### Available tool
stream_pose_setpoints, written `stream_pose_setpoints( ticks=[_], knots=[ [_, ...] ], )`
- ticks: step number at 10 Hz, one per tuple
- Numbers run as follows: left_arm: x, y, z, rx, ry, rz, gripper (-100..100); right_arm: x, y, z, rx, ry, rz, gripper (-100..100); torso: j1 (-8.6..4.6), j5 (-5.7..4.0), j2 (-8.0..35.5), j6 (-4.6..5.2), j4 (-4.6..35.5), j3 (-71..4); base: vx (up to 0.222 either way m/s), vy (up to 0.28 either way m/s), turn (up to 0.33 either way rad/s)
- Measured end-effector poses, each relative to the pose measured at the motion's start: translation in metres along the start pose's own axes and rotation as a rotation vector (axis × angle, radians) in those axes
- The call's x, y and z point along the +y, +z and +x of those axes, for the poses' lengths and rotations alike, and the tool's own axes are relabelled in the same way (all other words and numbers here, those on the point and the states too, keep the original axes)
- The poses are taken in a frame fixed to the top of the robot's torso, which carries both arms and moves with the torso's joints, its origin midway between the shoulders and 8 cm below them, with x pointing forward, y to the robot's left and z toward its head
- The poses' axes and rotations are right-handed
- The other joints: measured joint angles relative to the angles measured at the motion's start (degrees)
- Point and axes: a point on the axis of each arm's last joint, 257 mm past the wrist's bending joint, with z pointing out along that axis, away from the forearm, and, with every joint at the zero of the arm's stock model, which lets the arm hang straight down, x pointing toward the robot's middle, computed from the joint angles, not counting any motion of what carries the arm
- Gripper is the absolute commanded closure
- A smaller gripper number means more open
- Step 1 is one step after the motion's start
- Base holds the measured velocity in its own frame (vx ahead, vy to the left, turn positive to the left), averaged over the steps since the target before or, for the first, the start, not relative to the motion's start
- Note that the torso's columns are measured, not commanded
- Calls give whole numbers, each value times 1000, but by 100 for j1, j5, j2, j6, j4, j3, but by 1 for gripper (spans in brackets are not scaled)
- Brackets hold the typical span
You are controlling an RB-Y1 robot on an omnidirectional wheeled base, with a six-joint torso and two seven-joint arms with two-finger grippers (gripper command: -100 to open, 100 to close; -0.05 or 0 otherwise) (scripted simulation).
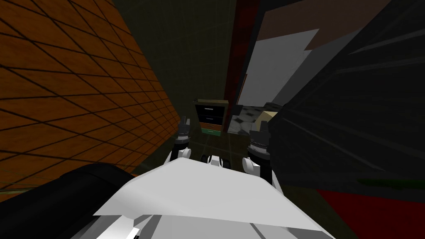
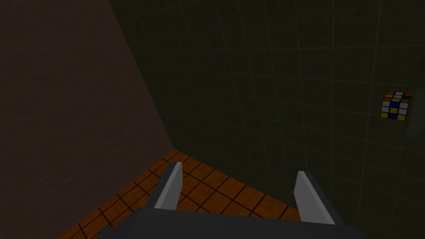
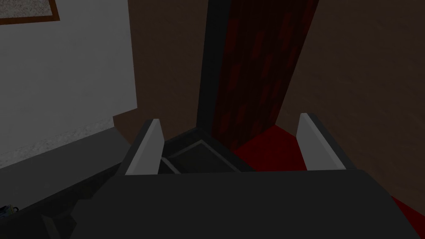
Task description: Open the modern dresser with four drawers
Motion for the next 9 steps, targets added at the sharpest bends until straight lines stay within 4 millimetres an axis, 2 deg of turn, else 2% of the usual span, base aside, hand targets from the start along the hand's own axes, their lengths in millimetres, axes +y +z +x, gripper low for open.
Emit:
stream_pose_setpoints(
  ticks=[1,3,9],
  knots=[
    [0,0,0,0,0,0,-100,0,0,0,0,0,0,0,0,0,423,0,423,-846,26,-3,-55],
    [3,0,2,39,20,-9,-100,0,0,0,0,0,1,0,0,0,661,0,665,-1358,51,-6,-69],
    [24,1,-5,113,95,-95,-100,0,0,0,0,0,1,0,0,0,705,0,695,-1375,112,-7,-133]
  ],
)
